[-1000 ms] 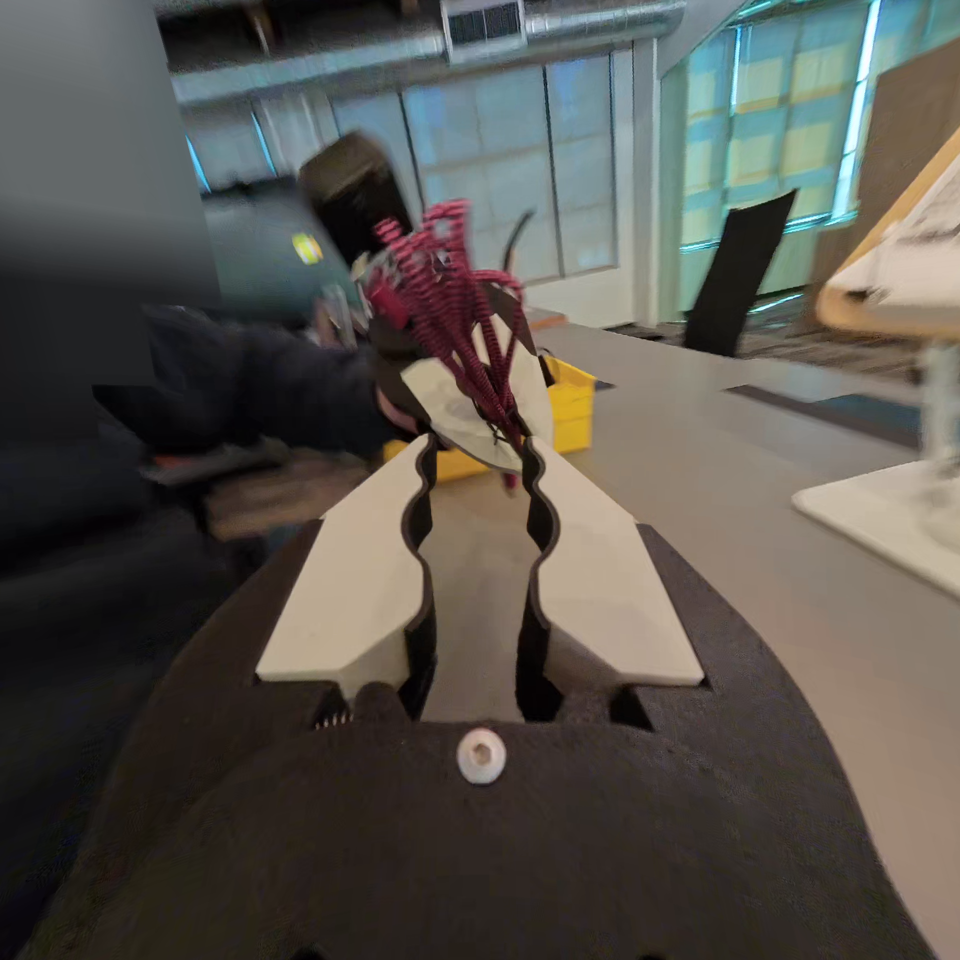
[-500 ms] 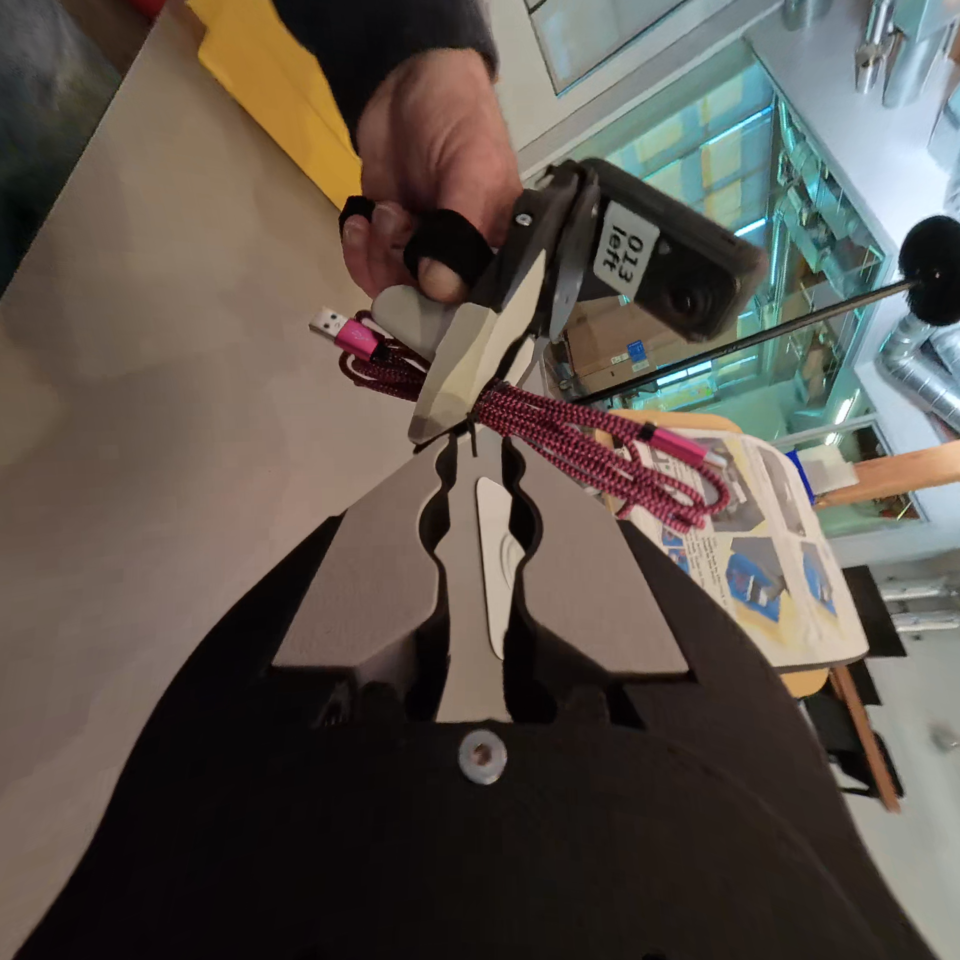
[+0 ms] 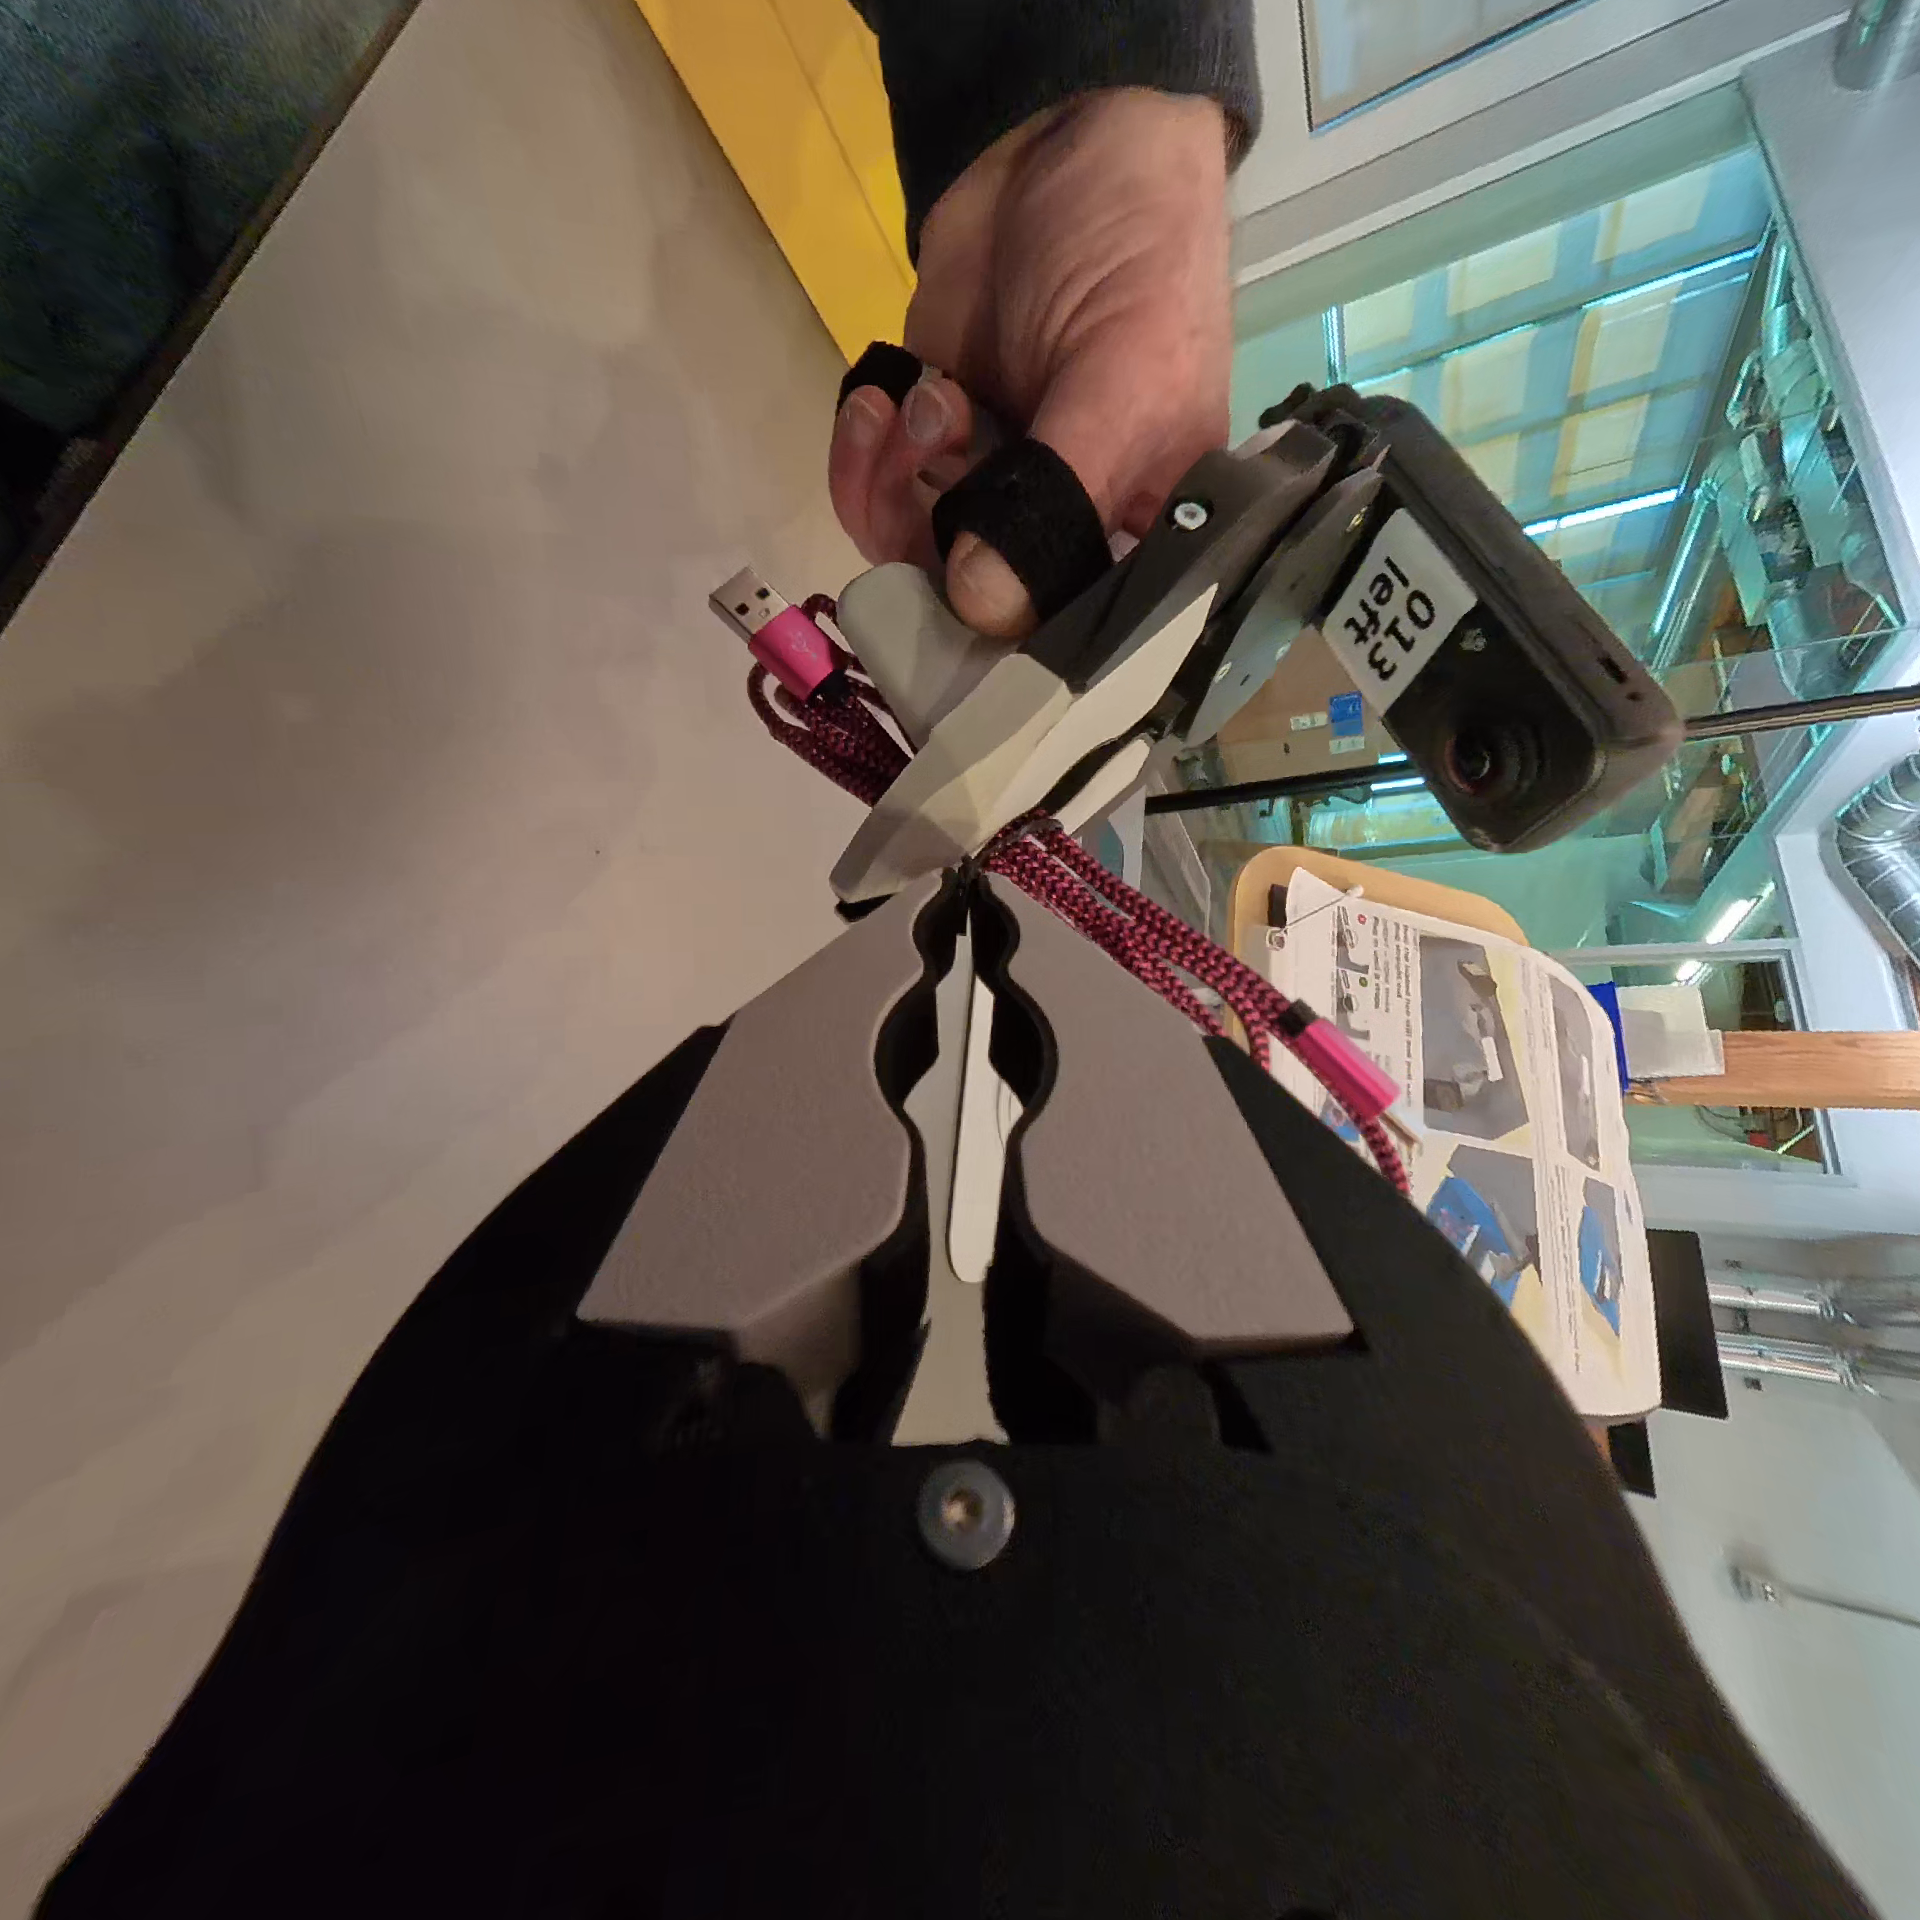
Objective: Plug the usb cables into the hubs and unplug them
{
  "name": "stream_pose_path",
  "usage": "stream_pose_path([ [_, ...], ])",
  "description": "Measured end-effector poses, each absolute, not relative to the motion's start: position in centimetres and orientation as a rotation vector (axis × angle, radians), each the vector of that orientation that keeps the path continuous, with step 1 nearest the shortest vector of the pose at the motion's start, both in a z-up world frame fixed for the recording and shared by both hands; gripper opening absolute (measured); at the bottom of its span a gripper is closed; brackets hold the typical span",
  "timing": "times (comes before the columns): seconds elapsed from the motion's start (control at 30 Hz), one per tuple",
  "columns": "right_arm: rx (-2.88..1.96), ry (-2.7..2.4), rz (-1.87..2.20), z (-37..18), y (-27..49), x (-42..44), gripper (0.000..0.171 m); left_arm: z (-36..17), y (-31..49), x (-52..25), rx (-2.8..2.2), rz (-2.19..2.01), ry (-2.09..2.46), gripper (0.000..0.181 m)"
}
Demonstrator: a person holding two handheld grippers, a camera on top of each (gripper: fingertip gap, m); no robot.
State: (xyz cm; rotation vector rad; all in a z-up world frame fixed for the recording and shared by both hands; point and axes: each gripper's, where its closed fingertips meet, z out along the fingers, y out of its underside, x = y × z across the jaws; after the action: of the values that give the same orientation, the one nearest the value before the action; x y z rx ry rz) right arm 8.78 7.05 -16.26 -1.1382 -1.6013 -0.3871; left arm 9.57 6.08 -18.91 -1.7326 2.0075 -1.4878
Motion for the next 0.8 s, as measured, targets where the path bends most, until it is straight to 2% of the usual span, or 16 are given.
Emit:
stream_pose_path([
  [0.17,-1.263,-1.524,-0.314,-16.4,7.5,9.4,0.0,-19.3,6.8,9.9,-1.701,-1.332,2.02,0.007],
  [0.3,-1.44,-1.375,-0.063,-16.5,7.8,9.7,0.0,-19.2,7.5,10.2,-1.649,-1.231,1.995,0.007],
  [0.47,-1.576,-1.028,0.551,-16.1,7.9,10.2,0.0,-18.8,8.4,10.8,-1.498,-1.033,1.954,0.007],
  [0.7,-1.495,-0.521,1.534,-14.3,7.3,9.7,0.0,-16.6,9.2,11.1,-1.076,-0.61,1.916,0.007],
  [0.8,-1.423,-0.39,1.757,-14.4,7.4,9.3,0.0,-15.9,9.9,11.0,-0.86,-0.337,1.895,0.007],
])
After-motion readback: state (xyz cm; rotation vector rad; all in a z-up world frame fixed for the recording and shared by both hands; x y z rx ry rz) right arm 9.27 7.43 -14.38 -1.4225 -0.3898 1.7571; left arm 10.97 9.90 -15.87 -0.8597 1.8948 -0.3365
